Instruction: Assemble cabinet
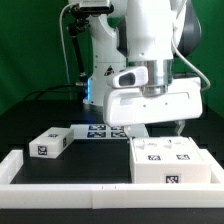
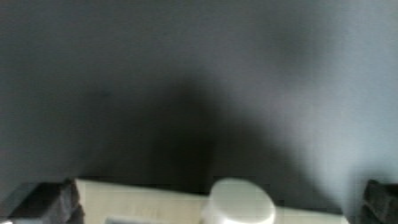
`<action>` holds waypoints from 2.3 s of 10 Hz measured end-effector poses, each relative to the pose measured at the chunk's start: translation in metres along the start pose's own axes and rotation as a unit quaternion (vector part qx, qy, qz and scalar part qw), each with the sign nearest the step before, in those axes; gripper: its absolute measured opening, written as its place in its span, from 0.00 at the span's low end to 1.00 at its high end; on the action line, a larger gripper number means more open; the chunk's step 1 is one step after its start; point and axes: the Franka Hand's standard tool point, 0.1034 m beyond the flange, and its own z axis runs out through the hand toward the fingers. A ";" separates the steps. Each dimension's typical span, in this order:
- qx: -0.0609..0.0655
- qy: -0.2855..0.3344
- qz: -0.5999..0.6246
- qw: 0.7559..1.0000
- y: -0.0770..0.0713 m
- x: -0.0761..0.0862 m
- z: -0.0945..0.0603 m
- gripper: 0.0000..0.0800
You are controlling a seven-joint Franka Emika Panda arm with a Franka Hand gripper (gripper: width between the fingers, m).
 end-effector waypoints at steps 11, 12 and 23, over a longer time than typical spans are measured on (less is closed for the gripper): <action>-0.005 -0.007 0.037 0.999 -0.001 0.002 0.022 1.00; -0.007 -0.007 0.029 1.000 0.004 0.003 0.023 1.00; -0.009 0.009 0.005 1.000 0.008 0.008 0.023 0.49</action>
Offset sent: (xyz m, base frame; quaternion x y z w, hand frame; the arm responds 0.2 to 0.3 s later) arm 0.0000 0.0000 0.0000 0.0000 0.0000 0.0000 1.0000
